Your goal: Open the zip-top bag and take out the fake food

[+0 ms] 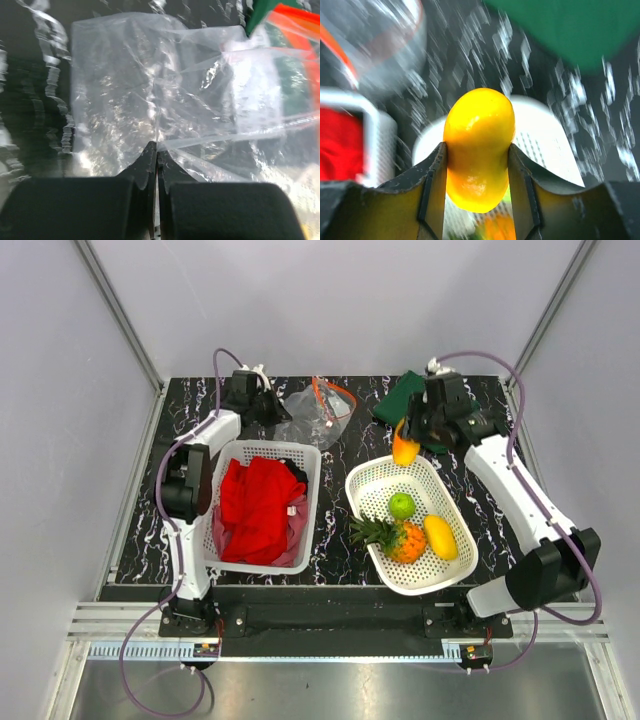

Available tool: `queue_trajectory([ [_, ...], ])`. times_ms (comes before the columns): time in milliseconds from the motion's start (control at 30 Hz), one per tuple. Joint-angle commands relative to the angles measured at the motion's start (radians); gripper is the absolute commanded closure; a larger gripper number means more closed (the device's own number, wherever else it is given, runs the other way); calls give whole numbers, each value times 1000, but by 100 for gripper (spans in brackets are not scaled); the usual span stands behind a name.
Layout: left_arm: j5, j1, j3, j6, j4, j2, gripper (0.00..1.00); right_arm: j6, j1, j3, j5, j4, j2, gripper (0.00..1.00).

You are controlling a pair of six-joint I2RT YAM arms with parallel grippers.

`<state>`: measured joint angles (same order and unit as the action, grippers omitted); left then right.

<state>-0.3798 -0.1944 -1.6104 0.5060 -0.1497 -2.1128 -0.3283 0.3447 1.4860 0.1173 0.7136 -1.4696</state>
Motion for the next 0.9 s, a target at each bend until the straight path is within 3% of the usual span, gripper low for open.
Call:
queue_trajectory([
  [0,149,33,-71,-90,-119,77,100,34,-3,-180,73,110,80,100],
  [67,168,55,-89,-99,-137,83,99,47,-3,-260,106,107,88,100],
  [133,185,68,-121,-107,-168,91,89,66,-1,-306,127,103,88,100],
  [200,209,73,-141,-116,-209,112,56,80,-1,-331,119,96,72,100],
  [267,222,73,-151,-124,-232,134,38,94,-1,-346,114,78,51,100],
  [300,235,73,-152,-121,-243,158,16,98,0,-355,119,72,42,100],
  [333,239,73,-155,-119,-254,171,8,104,0,-357,119,69,31,97],
  [367,243,73,-157,-119,-273,184,4,109,4,-357,123,69,11,85],
  [567,219,52,-66,-106,-289,355,1,120,22,-360,128,50,-8,41],
  [600,219,26,-30,-104,-289,387,1,115,25,-348,130,49,-5,30],
  [667,210,-14,26,-100,-269,485,1,107,27,-330,119,47,14,18],
  [700,200,-37,90,-101,-255,519,1,101,28,-307,107,49,23,1],
  [867,139,-210,347,-32,-92,769,1,-6,33,-270,-8,92,161,0],
])
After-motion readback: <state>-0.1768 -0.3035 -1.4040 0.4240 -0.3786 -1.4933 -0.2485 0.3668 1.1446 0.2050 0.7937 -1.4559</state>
